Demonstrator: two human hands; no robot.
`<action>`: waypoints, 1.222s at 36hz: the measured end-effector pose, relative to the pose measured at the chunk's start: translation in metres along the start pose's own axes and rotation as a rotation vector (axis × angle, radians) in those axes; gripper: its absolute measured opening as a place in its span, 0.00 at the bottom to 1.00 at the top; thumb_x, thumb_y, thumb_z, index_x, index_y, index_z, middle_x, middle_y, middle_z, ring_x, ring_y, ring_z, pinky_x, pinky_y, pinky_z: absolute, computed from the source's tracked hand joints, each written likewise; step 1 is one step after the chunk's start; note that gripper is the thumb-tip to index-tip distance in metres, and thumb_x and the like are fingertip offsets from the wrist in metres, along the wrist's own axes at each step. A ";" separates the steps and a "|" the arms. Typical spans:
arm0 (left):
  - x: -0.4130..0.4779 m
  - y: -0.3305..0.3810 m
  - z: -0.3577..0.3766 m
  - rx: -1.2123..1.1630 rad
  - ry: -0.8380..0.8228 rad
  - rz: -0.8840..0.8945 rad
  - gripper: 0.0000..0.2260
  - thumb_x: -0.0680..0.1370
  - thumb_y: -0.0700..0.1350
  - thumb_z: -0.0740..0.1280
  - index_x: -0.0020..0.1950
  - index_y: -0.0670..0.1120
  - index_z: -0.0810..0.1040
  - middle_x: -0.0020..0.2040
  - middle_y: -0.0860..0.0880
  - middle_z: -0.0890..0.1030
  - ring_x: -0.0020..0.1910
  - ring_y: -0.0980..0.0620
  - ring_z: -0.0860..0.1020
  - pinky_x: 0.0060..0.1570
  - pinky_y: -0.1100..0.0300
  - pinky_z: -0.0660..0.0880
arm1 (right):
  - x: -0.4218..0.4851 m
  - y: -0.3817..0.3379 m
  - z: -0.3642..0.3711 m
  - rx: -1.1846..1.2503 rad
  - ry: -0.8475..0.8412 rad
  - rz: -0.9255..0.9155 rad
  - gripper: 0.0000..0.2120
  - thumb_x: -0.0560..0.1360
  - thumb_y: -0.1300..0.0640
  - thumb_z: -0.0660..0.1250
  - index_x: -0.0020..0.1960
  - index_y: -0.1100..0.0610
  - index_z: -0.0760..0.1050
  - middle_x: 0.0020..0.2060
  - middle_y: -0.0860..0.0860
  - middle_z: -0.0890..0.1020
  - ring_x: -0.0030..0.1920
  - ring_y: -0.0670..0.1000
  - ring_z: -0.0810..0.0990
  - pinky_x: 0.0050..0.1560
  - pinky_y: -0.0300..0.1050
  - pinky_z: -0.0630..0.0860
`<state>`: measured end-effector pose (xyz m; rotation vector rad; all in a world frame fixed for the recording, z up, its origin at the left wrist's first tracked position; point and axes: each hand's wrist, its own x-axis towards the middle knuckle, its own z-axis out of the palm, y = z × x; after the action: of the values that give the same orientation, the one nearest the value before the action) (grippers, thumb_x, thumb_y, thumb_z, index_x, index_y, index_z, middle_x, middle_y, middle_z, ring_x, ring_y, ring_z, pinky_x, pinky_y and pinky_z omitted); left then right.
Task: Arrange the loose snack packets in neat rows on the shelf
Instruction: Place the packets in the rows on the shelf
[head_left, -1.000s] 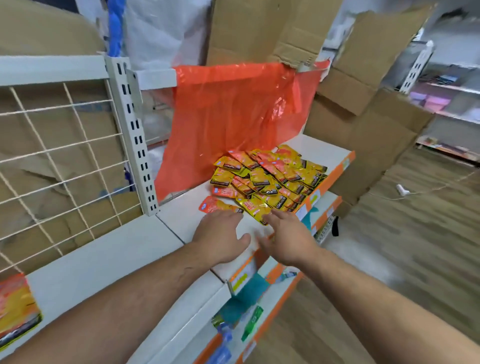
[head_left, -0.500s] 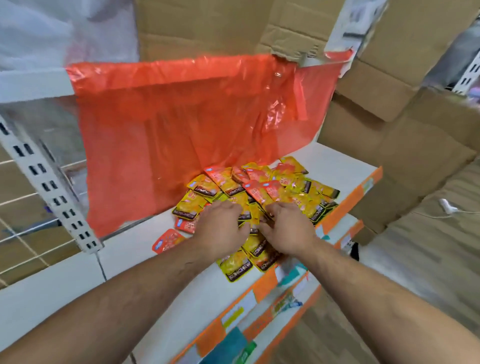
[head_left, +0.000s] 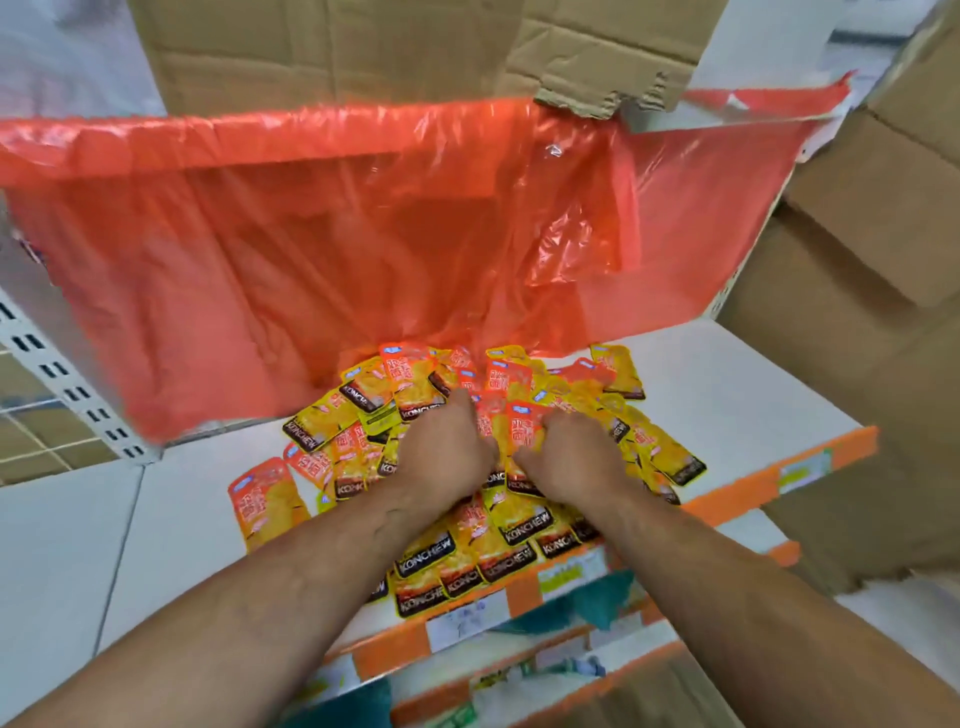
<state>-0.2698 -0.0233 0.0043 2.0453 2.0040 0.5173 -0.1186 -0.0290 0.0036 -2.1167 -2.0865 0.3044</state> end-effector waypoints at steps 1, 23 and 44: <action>0.001 0.002 0.001 -0.034 0.008 -0.040 0.18 0.73 0.50 0.68 0.59 0.44 0.71 0.50 0.43 0.82 0.51 0.39 0.80 0.44 0.51 0.75 | 0.002 0.001 0.001 0.007 0.002 -0.007 0.28 0.74 0.40 0.67 0.66 0.58 0.74 0.58 0.56 0.81 0.59 0.58 0.78 0.56 0.48 0.75; -0.005 -0.024 -0.010 -0.598 0.129 -0.446 0.11 0.73 0.39 0.66 0.32 0.47 0.68 0.32 0.46 0.77 0.34 0.45 0.76 0.35 0.53 0.72 | 0.030 -0.024 0.018 0.763 -0.134 0.017 0.13 0.66 0.54 0.79 0.41 0.59 0.77 0.37 0.53 0.84 0.35 0.52 0.81 0.36 0.45 0.76; -0.182 -0.236 -0.128 -0.805 0.305 -0.585 0.06 0.70 0.38 0.74 0.38 0.46 0.78 0.33 0.51 0.80 0.34 0.53 0.77 0.41 0.59 0.74 | -0.091 -0.268 0.068 0.811 -0.308 -0.226 0.15 0.61 0.52 0.80 0.33 0.56 0.73 0.35 0.55 0.83 0.38 0.59 0.83 0.43 0.57 0.80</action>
<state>-0.5380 -0.2065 0.0096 0.9055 1.9405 1.2775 -0.3963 -0.1176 0.0082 -1.4005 -1.8383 1.2535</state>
